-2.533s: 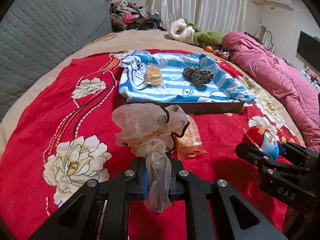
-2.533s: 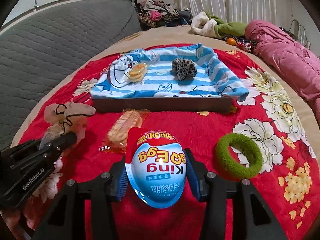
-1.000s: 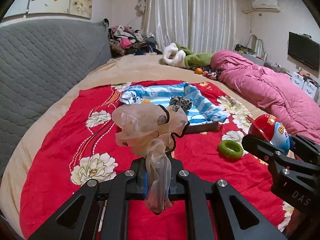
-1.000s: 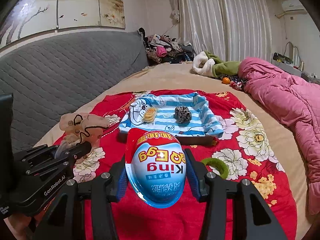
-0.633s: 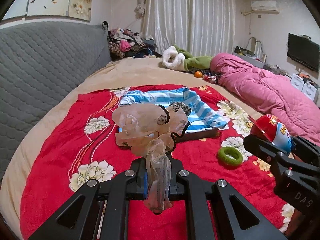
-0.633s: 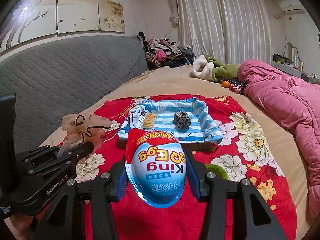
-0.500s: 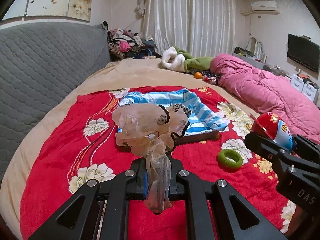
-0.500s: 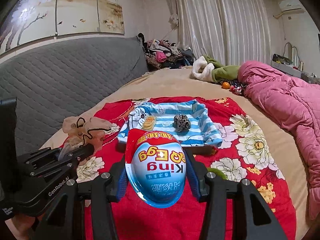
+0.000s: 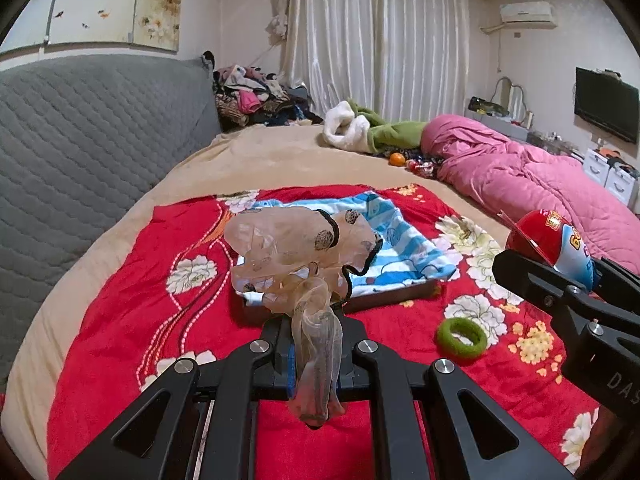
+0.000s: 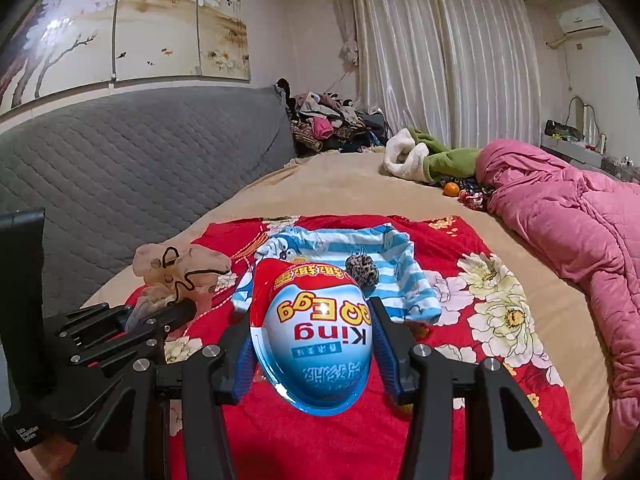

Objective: Organize objects
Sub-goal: 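Lift and carry the scrunchie and the King Egg over the striped cloth in the tray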

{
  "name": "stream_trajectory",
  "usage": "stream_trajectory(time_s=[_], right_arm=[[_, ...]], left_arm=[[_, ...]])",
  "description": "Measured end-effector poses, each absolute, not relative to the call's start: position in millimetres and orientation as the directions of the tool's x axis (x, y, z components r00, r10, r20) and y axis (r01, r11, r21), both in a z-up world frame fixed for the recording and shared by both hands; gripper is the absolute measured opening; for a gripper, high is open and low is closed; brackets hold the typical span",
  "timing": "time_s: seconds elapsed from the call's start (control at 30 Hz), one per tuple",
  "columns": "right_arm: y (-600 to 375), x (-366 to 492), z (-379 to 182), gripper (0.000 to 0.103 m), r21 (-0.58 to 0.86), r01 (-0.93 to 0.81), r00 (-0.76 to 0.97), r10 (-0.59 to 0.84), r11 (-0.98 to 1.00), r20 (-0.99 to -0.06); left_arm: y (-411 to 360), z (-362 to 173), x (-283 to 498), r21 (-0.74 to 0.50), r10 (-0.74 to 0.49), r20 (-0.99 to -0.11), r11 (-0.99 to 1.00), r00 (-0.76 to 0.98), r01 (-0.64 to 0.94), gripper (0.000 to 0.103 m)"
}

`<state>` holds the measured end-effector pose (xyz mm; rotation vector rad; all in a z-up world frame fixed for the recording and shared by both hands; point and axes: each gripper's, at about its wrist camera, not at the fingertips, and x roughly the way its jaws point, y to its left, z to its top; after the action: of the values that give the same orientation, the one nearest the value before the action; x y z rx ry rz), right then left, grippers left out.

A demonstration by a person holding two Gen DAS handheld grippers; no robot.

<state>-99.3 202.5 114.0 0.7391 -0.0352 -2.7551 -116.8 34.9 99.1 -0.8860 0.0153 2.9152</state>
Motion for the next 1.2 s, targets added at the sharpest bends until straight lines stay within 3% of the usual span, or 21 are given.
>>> stream_trajectory(time_s=[1.2], right_arm=[[192.7,-157.3,166.9,0.05,0.073,0.293,-0.859,-0.296,-0.953,-0.417]], left_arm=[[34.3,142.4,-180.9,-0.006,0.067,-0.512,-0.997,-0.857,-0.074,0.012]])
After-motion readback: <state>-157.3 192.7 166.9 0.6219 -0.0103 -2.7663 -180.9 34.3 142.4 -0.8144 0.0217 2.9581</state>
